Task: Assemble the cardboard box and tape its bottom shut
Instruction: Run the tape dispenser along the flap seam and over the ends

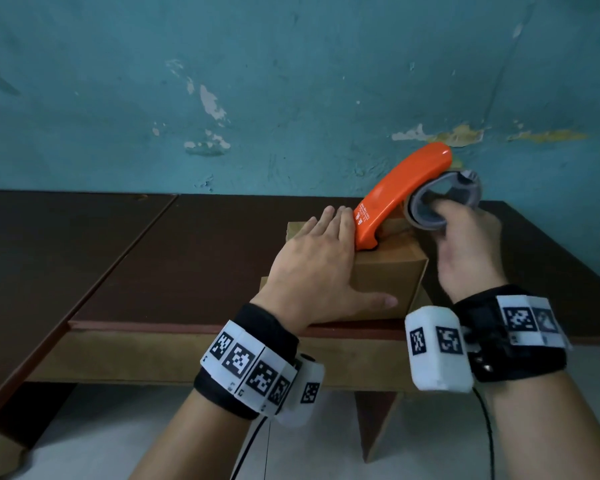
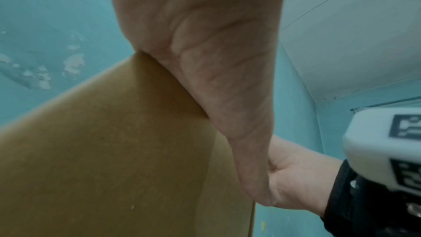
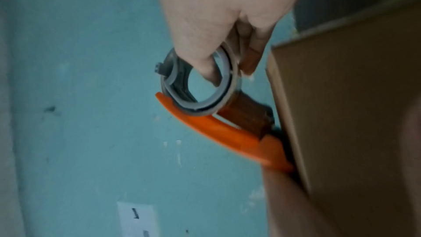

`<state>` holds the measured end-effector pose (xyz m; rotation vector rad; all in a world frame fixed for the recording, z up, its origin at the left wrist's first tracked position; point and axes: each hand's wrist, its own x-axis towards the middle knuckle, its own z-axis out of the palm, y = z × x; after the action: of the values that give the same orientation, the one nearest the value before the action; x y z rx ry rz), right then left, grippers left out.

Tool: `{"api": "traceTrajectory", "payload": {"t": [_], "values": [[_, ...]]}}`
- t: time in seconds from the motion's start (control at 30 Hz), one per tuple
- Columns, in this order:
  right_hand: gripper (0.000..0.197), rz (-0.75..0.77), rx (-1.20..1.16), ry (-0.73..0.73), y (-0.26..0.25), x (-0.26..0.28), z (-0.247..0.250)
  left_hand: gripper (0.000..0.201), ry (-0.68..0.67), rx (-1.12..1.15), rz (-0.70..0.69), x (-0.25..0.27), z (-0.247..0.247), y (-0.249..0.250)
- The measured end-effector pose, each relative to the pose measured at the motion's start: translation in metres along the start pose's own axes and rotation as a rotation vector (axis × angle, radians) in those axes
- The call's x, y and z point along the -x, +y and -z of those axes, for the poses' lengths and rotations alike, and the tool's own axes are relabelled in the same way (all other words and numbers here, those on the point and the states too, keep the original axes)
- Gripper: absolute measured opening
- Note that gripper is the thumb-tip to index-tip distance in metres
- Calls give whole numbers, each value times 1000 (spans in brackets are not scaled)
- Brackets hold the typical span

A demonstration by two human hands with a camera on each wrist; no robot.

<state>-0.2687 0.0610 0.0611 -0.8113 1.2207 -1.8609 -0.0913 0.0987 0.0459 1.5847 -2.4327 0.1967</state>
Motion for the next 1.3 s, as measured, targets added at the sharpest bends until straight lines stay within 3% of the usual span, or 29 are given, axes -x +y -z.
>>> {"api": "traceTrajectory", "payload": {"t": [0.07,0.2,0.43,0.8,1.0,1.23,1.3], "values": [[16,-8,45,-40,5,7,-8,137,0,0,1,0,1,0],[22,175,167,-69,3,11,-11,132,13,-9,-3,0,-2,0],[28,205,249,-94,-4,2,-8,103,73,19,-2,-1,-5,-5],[32,209,298,-13,-19,-16,21,97,58,1,-40,-3,-8,-9],[40,320,486,80,-21,-23,34,96,50,2,-36,-3,-9,-10],[32,429,703,20,-28,-24,34,83,14,5,-63,-2,-6,-10],[32,434,745,8,-31,-23,31,88,0,17,-53,-1,-4,-8]]}}
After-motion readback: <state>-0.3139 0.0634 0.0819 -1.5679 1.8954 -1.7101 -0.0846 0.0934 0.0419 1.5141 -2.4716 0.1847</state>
